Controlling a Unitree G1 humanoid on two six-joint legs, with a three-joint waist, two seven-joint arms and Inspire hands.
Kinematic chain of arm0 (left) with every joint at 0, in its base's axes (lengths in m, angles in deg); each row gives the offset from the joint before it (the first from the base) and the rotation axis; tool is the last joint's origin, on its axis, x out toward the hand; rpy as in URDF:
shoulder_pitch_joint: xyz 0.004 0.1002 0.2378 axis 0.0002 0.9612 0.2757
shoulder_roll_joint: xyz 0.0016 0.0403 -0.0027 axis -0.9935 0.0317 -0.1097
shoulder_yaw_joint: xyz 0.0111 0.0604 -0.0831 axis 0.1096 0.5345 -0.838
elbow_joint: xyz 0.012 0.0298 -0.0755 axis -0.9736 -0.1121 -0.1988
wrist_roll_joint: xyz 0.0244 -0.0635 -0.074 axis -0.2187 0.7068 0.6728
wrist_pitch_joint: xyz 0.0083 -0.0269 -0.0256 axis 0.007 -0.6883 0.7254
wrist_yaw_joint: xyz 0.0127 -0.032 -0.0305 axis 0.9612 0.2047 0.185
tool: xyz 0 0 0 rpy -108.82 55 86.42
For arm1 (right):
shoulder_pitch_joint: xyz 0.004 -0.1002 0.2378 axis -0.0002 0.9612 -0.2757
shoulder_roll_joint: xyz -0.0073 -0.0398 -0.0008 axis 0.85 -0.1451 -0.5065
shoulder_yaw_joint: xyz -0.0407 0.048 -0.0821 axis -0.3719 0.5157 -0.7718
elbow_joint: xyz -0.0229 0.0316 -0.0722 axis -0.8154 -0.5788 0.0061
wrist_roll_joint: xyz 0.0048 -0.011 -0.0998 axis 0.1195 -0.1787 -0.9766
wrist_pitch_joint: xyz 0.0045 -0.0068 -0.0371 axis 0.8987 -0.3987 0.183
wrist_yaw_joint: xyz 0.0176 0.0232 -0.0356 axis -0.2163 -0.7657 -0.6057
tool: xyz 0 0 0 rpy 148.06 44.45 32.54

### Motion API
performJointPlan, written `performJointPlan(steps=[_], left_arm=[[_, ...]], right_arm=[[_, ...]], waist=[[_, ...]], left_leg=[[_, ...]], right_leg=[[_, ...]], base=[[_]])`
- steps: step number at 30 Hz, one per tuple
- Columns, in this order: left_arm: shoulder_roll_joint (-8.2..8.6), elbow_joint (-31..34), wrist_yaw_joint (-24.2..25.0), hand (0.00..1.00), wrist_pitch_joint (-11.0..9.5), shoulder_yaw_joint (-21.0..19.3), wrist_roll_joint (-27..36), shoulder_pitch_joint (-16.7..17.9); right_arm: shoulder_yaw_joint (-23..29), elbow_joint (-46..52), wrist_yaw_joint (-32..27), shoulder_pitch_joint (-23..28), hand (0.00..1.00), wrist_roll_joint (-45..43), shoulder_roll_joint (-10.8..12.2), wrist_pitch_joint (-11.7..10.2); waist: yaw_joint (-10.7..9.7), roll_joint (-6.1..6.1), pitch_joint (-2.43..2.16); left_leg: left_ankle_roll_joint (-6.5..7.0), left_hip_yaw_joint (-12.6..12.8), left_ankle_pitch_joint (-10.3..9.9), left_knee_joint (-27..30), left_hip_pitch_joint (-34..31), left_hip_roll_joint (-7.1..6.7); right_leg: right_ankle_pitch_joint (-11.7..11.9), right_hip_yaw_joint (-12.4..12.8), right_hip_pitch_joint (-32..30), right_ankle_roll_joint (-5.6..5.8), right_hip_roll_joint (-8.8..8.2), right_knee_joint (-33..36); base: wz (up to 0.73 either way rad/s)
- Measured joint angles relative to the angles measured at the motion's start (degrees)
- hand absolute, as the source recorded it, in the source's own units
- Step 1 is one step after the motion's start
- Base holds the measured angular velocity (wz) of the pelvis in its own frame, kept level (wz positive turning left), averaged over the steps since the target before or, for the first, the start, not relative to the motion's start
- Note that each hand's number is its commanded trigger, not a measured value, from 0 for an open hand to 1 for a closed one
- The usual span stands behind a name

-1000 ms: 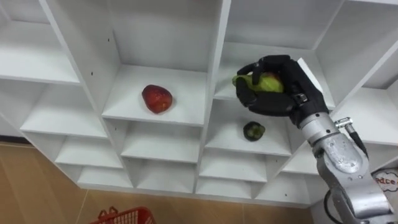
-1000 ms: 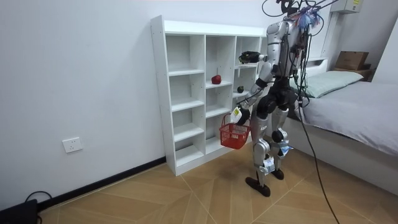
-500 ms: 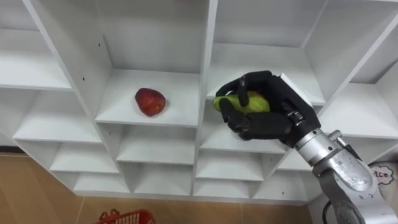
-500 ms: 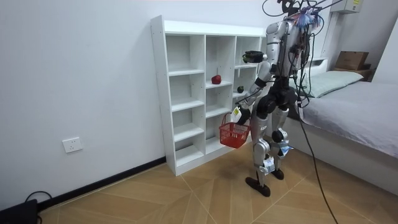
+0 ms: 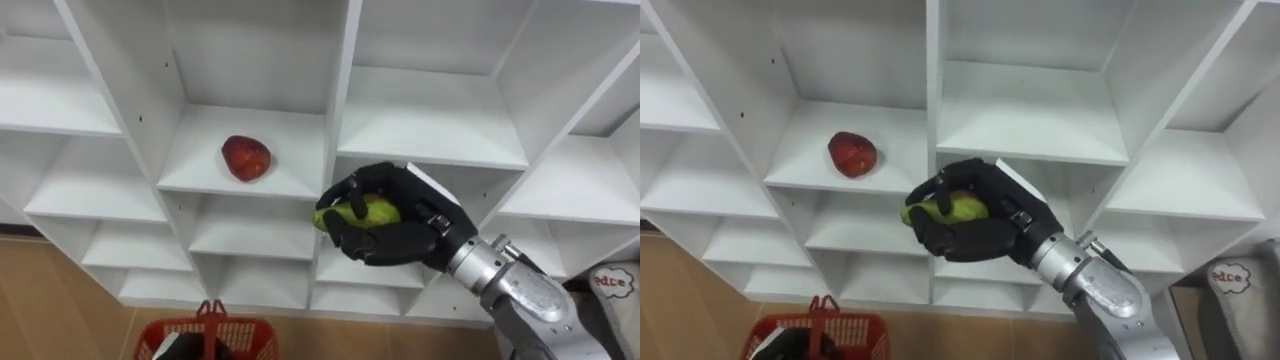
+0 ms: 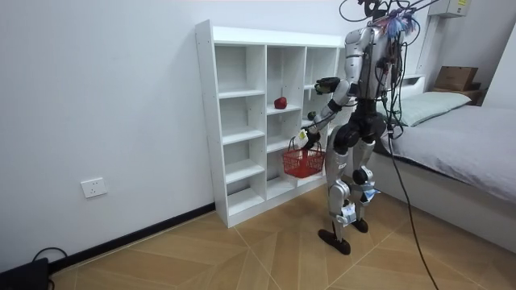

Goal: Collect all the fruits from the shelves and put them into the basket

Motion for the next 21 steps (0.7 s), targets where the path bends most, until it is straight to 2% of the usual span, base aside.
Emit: performJointPlan(steps=[3, 5, 7, 11, 13, 16, 17, 21], left_arm=[[-0.06, 5.4, 0.1, 1.0, -0.6, 1.7, 0.1, -0.5], [-0.33, 8.4, 0.2, 1.0, -2.4, 3.0, 1.6, -1.0], [-0.31, 8.8, 0.3, 1.0, -3.6, 3.9, 3.7, -1.8], [-0.27, 9.2, 1.7, 1.0, -3.7, 5.3, 8.8, -4.7], [-0.36, 11.2, 1.6, 1.0, -3.8, 5.7, 9.8, -5.0], [-0.37, 12.6, 1.6, 1.0, -5.2, 6.6, 11.3, -5.7], [-0.38, 12.6, 1.4, 1.0, -6.0, 7.1, 11.4, -6.4], [-0.38, 12.6, 1.4, 1.0, -7.1, 7.5, 11.7, -8.6]], right_arm=[[-0.3, -2.8, -0.8, -0.8, 1.0, -3.5, 0.2, 0.0], [-0.6, -4.7, -2.1, -1.6, 1.0, -4.7, 0.2, -0.1], [-0.7, -6.2, -2.9, -2.6, 1.0, -5.2, 0.2, -0.8], [-1.2, -7.9, -5.9, -4.5, 1.0, -6.0, 0.2, -1.3], [-1.8, -9.5, -7.2, -5.0, 1.0, -6.0, 0.5, -2.2], [-3.3, -11.4, -8.8, -5.6, 1.0, -6.0, 0.6, -2.4], [-4.2, -12.3, -9.7, -6.1, 1.0, -5.9, 0.5, -2.9], [-6.0, -15.1, -11.7, -8.0, 1.0, -6.0, 0.6, -3.5]], waist=[[-0.1, 0.09, 0.1], [-0.1, -0.02, 0.12], [-0.1, -0.08, 0.15], [-0.2, -0.22, 0.18], [-1.0, -0.12, 0.26], [-1.0, 0.36, 0.58], [-1.0, 0.55, 0.58], [-1.0, 0.54, 0.61]], left_leg=[[0.04, 0.0, 0.0, 0.5, -1.0, -0.01], [0.07, 0.1, 0.0, 0.5, -1.3, -0.04], [0.07, 0.3, 0.1, 0.8, -1.7, 0.0], [0.07, -0.2, 0.0, 2.1, -4.0, 0.01], [0.07, -1.0, 0.0, 2.5, -4.9, -0.04], [0.07, -1.0, 0.0, 2.5, -5.2, -0.01], [0.06, -0.9, 0.1, 2.6, -5.8, -0.01], [0.11, -0.5, 0.5, 2.7, -7.6, -0.1]], right_leg=[[0.0, 0.1, -1.2, -0.05, -0.12, 0.8], [0.0, 0.1, -1.6, -0.04, -0.16, 0.8], [0.0, -0.1, -1.9, -0.05, -0.19, 0.9], [0.2, -0.2, -3.6, -0.21, -0.18, 0.9], [0.3, -0.8, -3.9, -0.25, -0.23, 0.9], [0.3, -1.2, -4.1, -0.28, -0.28, 1.0], [0.3, -1.1, -4.9, -0.29, -0.32, 1.3], [0.2, -0.7, -7.8, -0.42, -0.55, 2.9]], base=[[-0.01], [0.0], [-0.02], [0.04], [0.16], [0.03], [-0.04], [-0.07]])
